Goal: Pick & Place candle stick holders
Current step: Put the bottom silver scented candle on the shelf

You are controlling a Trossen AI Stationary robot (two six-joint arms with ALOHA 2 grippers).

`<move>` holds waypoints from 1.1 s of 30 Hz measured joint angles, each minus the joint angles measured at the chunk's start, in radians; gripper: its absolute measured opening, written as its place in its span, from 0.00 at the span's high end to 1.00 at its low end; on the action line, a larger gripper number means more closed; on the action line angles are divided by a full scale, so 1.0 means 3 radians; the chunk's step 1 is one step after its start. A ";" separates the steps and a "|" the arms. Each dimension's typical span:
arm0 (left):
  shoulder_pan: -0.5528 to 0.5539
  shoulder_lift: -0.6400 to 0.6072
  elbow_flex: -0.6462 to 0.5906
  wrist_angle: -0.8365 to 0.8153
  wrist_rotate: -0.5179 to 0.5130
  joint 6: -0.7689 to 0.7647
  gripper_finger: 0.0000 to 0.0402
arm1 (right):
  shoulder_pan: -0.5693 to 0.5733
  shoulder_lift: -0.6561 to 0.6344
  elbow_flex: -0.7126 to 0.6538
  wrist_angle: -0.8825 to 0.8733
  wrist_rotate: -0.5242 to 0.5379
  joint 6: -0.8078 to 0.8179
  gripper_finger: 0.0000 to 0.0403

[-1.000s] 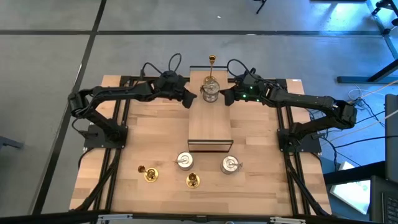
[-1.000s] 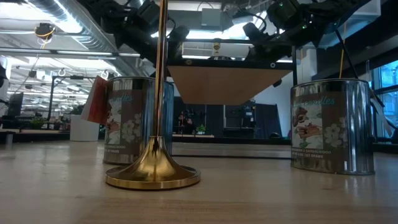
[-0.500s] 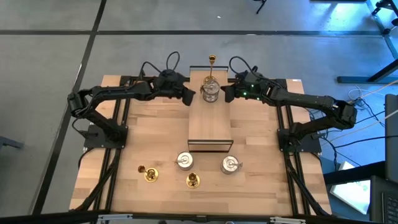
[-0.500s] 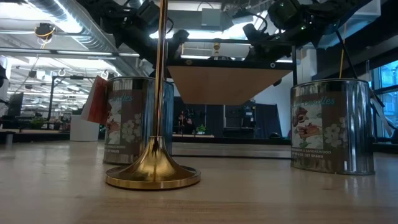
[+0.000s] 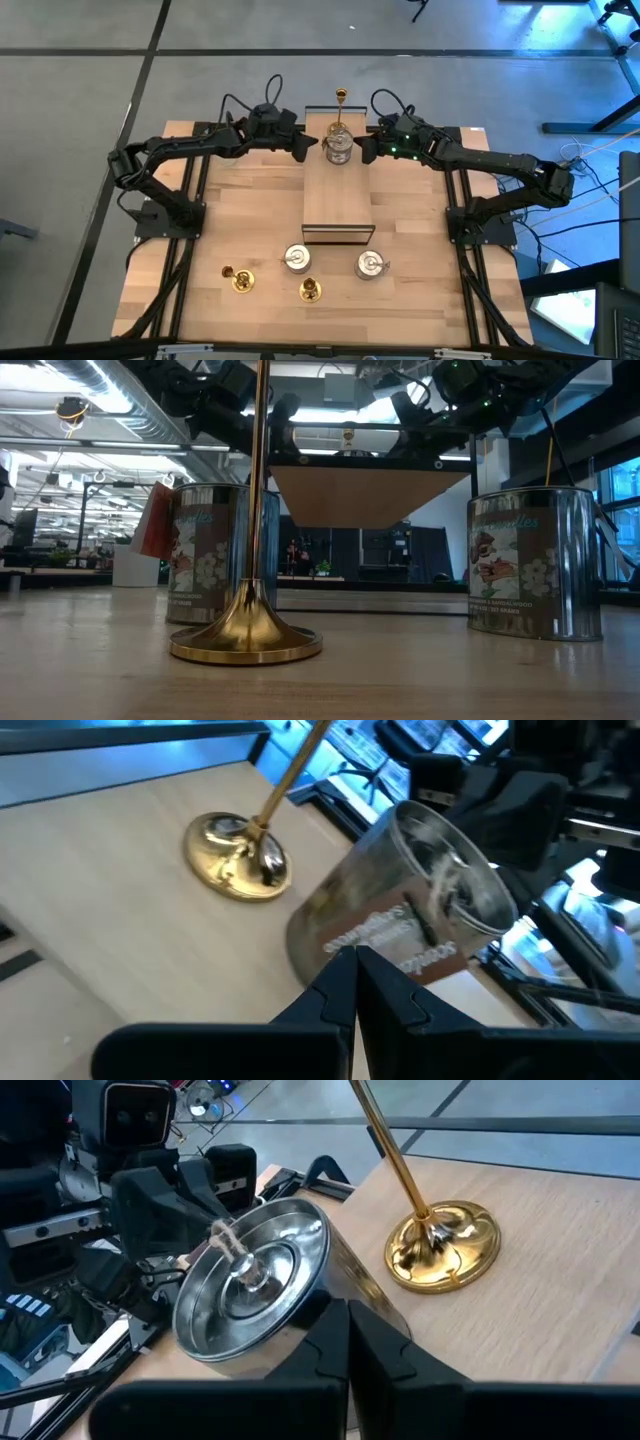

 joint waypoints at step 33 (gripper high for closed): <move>-0.0160 0.0002 0.0000 0.0024 0.0043 -0.0073 1.00 | -0.0005 0.0132 0.0000 0.0161 -0.0060 0.0060 1.00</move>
